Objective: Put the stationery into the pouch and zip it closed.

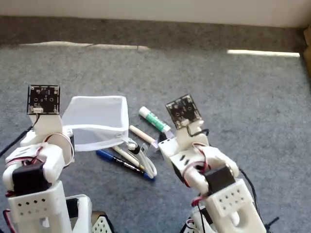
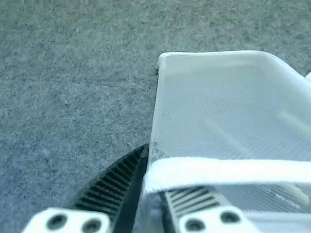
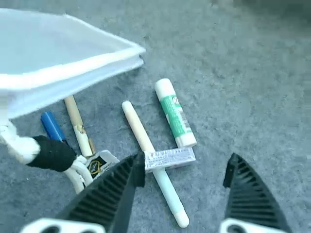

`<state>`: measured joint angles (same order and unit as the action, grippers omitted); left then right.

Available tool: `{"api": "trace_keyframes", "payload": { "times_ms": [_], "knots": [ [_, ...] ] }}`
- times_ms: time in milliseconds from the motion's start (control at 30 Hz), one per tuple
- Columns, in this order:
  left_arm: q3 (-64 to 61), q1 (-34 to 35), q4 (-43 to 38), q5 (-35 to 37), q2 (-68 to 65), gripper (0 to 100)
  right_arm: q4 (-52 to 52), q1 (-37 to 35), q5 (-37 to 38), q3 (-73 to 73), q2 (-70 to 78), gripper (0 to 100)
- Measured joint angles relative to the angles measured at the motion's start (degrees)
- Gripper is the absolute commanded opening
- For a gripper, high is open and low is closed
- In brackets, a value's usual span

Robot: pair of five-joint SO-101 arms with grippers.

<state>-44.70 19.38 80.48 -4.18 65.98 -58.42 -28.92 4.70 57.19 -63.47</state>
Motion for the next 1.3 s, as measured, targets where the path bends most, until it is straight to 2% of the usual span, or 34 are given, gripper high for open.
{"api": "trace_keyframes", "payload": {
  "times_ms": [200,367,733,1300],
  "knots": [
    [6.1,2.5,6.2,0.0,-1.0,1,0.0,0.0,-0.1,-9.4,16.5,24.8],
    [10.1,2.6,9.2,0.0,-1.1,1,0.0,0.0,3.4,-16.7,29.5,24.8],
    [10.5,2.8,9.2,0.0,-1.1,1,0.1,-1.7,9.8,-30.5,50.0,24.8],
    [10.5,3.1,9.2,0.0,-1.1,1,0.1,-3.3,10.9,-52.9,78.7,24.8]
  ]
}}
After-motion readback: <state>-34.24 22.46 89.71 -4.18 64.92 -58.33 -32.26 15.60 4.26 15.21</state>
